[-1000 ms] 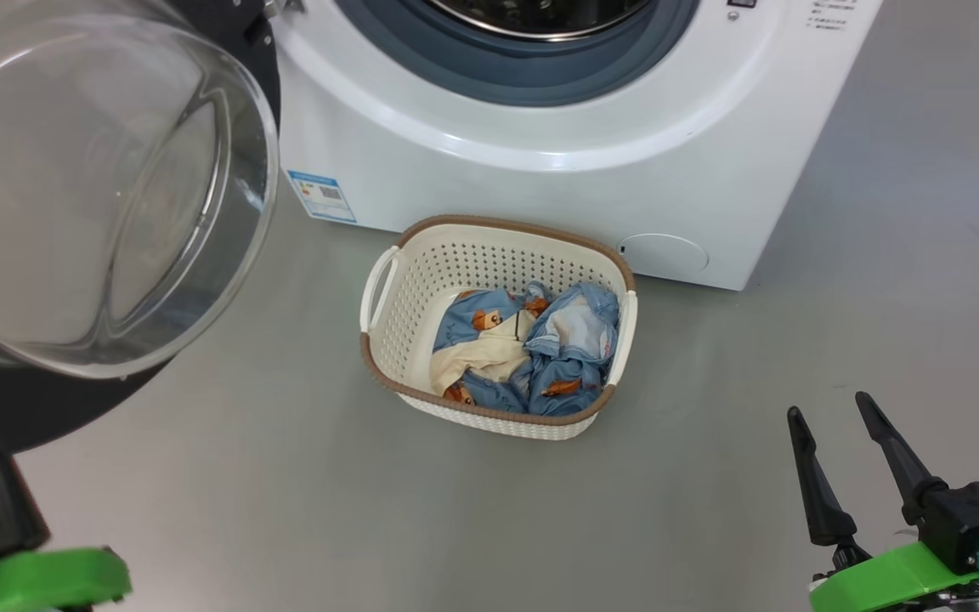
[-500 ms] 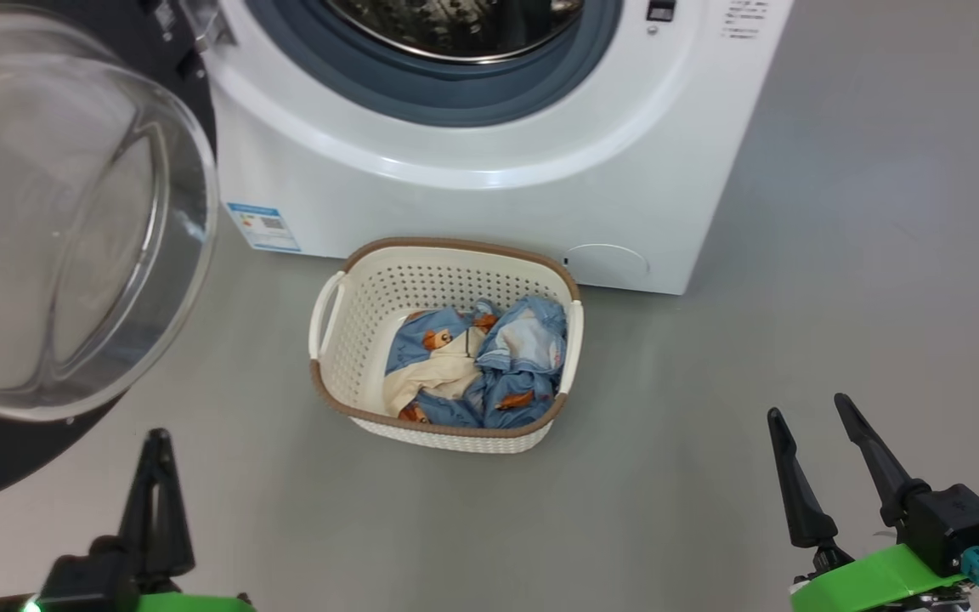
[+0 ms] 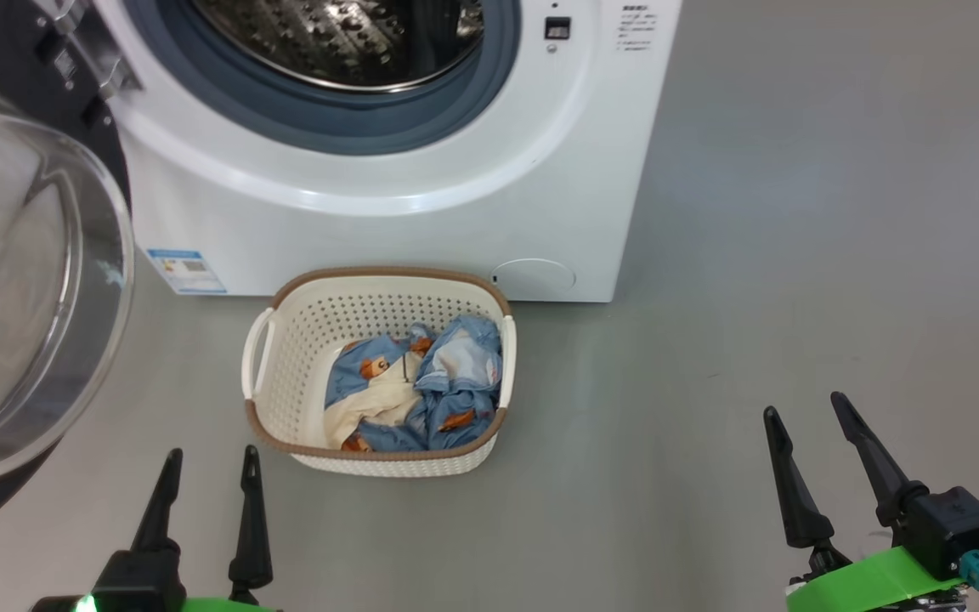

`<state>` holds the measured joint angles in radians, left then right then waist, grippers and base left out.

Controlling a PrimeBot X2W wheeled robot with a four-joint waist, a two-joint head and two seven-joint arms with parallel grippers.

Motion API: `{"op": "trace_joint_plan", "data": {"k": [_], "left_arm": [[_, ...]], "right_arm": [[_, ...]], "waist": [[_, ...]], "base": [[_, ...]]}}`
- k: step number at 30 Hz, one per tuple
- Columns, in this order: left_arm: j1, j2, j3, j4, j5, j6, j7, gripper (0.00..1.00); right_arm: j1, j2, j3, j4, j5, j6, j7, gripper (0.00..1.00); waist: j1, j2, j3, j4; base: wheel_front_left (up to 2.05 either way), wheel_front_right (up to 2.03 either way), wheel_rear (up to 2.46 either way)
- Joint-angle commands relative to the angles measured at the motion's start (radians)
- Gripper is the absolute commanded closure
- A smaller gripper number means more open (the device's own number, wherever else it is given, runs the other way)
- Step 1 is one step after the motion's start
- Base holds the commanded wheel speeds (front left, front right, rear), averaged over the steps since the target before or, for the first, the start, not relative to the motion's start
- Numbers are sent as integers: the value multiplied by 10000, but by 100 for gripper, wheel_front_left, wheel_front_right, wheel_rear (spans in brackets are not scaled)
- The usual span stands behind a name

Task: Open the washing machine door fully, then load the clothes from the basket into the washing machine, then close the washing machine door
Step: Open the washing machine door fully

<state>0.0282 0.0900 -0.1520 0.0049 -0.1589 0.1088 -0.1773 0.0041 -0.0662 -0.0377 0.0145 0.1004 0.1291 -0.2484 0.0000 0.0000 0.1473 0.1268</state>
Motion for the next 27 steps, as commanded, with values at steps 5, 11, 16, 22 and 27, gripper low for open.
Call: {"op": "trace_joint_plan", "data": {"k": [5,11,16,22,27], "left_arm": [[-209,31,274,59,-120,79,0,0],[-101,-2,192,197,-172,177,86,0],[21,32,154,280,-269,142,123,0],[140,82,94,291,-321,138,192,0],[199,124,72,308,-366,146,192,0]], "right_arm": [[164,39,338,-290,-31,16,-95,0],[348,76,391,-247,17,16,-69,0],[562,98,384,-258,16,16,13,0],[811,121,352,-393,-69,16,133,0],[979,135,293,-528,-97,16,227,0]], "waist": [[0,0,-384,-490],[0,0,-703,-751],[0,0,-986,-842],[0,0,-1268,-891],[0,0,-1437,-934]], "base": [[0,0,0],[0,0,0],[0,0,0],[0,0,0],[0,0,0]]}}
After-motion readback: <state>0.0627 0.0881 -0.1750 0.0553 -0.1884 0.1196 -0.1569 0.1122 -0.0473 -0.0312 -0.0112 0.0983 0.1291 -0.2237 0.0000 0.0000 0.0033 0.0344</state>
